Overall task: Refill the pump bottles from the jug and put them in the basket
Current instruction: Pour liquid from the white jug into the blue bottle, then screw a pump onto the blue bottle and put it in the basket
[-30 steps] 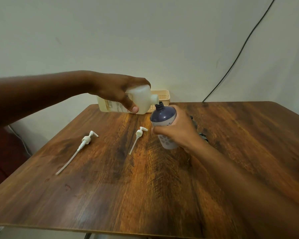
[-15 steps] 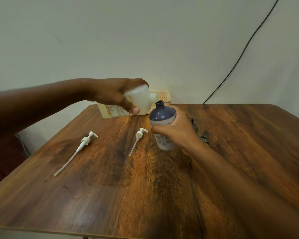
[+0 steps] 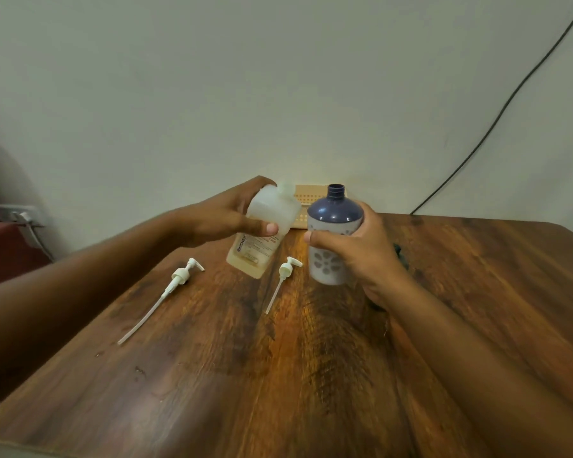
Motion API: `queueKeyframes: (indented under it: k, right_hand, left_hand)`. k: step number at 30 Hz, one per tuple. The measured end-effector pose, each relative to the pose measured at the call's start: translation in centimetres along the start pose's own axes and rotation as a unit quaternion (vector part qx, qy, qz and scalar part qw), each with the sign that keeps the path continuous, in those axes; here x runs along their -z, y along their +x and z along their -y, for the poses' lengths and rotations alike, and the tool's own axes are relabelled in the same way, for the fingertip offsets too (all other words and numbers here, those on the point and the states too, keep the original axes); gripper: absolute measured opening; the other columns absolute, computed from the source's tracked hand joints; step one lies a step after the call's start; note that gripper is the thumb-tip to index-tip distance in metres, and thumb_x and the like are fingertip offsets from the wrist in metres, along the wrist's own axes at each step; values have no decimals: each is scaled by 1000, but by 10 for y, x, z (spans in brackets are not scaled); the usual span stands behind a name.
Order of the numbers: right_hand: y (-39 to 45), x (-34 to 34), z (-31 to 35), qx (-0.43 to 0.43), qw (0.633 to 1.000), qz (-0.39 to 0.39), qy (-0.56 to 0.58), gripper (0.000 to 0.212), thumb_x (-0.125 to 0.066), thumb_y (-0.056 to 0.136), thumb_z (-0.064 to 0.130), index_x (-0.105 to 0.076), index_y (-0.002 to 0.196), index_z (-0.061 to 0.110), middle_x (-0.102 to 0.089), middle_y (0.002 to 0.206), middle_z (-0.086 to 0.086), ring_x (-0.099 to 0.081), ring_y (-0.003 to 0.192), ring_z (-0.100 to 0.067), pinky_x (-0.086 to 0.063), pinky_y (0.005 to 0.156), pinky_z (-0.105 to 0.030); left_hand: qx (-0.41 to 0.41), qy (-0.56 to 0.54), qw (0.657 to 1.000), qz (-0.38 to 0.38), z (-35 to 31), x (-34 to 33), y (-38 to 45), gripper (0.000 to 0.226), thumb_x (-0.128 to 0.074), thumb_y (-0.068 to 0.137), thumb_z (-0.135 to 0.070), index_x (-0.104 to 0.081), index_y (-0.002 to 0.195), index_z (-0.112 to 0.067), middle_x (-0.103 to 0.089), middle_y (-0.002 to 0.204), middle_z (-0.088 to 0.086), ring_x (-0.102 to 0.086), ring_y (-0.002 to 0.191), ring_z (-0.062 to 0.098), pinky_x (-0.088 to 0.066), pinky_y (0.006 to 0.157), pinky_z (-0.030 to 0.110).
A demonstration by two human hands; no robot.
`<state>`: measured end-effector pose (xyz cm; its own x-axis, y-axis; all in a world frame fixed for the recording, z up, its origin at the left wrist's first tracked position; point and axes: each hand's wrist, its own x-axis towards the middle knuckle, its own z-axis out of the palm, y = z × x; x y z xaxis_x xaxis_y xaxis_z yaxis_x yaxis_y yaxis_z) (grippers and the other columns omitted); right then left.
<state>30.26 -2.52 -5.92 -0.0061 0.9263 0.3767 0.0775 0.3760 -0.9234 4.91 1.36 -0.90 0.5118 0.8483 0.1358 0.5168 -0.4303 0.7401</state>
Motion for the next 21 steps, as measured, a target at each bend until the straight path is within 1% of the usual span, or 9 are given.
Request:
queueKeyframes:
  k: [2,5,9,10,12,13,17,19,21]
  right_hand:
    - [2,-3,-1,-2,1000,0,3,67,-96,61,18,-63,119,25,-74,109,1,-74,93,-14,-62,80,-35]
    - [3,-9,-5,-5,1000,3,-3,67,-95,61,19,-63,118,26,-73,108,2,-73,93,-14,-62,83,-39]
    - [3,-17,-12,-18,1000,3,-6,70,-95,58,22,-63,120,25,-73,110,1,-73,96,-18,-62,87,-46]
    - [3,-19,-14,-20,1000,4,-8,71,-96,58,23,-63,121,24,-72,112,0,-72,98,-19,-61,88,-48]
    - [4,-23,-17,-25,1000,5,-12,73,-96,59,23,-62,124,23,-72,113,-1,-72,100,-21,-60,89,-50]
    - [4,-25,-19,-27,1000,5,-14,74,-96,58,24,-62,124,23,-72,114,0,-72,100,-20,-61,89,-50]
    - [4,-34,-25,-30,999,3,-14,72,-96,58,22,-63,121,26,-73,109,4,-73,92,-11,-63,84,-39]
    - [5,-38,-27,-28,999,4,-14,72,-96,58,20,-63,122,25,-73,109,4,-73,93,-12,-62,81,-35]
    - [6,-42,-29,-26,1000,7,-15,73,-96,60,19,-63,124,23,-72,110,5,-72,95,-12,-60,79,-30]
  left_hand:
    - [9,-33,999,-20,18,1,0,73,-81,80,-43,-43,141,-34,-60,130,1,-65,120,23,-60,96,45]
    - [32,-42,997,-57,49,6,-1,77,-84,74,-60,-45,139,-45,-66,128,-3,-66,121,25,-53,101,59]
    - [51,-32,991,-117,87,11,-8,70,-84,76,-63,-48,136,-58,-68,131,-17,-66,123,12,-50,107,55]
    - [56,-46,991,-114,94,13,-9,71,-84,77,-60,-49,138,-56,-68,131,-14,-67,123,15,-52,104,57]
    - [63,-76,991,-94,107,16,-12,71,-86,79,-51,-50,140,-44,-69,129,1,-67,121,32,-55,96,63]
    - [64,-77,990,-95,111,17,-14,70,-87,80,-49,-51,139,-40,-69,128,6,-67,120,36,-55,94,65]
    - [55,-105,988,-95,115,14,-23,57,-86,85,-35,-57,132,-19,-68,124,14,-68,116,39,-55,93,68]
    - [61,-112,987,-96,116,12,-27,58,-86,84,-33,-56,131,-19,-66,124,15,-68,116,38,-55,94,67]
    - [72,-110,987,-94,119,11,-30,62,-87,82,-34,-54,133,-24,-64,125,13,-68,115,35,-57,95,61]
